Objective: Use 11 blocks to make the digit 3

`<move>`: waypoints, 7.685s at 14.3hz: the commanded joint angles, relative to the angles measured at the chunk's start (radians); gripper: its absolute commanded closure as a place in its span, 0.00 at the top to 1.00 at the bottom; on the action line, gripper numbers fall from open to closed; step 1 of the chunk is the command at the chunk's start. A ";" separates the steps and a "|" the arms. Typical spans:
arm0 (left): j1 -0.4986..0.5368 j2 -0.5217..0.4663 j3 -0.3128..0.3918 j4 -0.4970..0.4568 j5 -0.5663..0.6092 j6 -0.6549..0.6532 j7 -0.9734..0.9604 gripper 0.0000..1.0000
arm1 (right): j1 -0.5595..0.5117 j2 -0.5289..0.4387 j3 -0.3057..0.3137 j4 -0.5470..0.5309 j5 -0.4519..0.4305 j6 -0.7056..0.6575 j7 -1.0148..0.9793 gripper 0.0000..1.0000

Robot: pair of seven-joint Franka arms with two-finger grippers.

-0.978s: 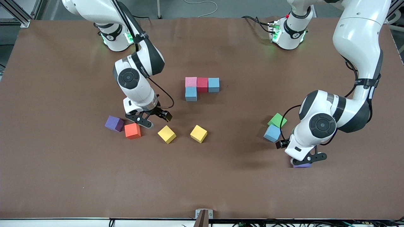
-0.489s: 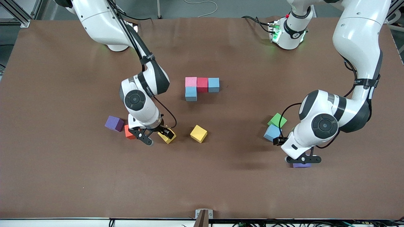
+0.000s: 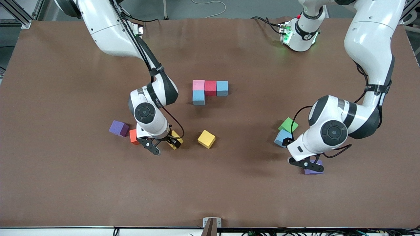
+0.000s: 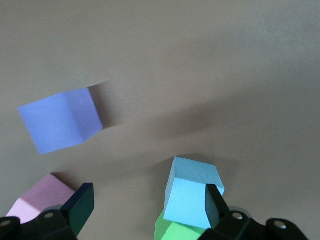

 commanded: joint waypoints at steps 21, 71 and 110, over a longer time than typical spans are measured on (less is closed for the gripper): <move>-0.027 0.005 -0.021 -0.214 0.060 0.165 -0.003 0.47 | 0.180 -0.140 0.044 -0.084 -0.015 -0.091 -0.521 0.02; -0.001 -0.145 -0.101 0.001 -0.074 -0.223 -0.499 0.24 | 0.280 -0.159 0.043 -0.270 -0.005 0.124 -0.400 0.03; -0.017 -0.159 -0.107 0.021 -0.077 -0.228 -0.698 0.25 | 0.207 -0.244 0.009 -0.183 -0.015 -0.116 -0.402 1.00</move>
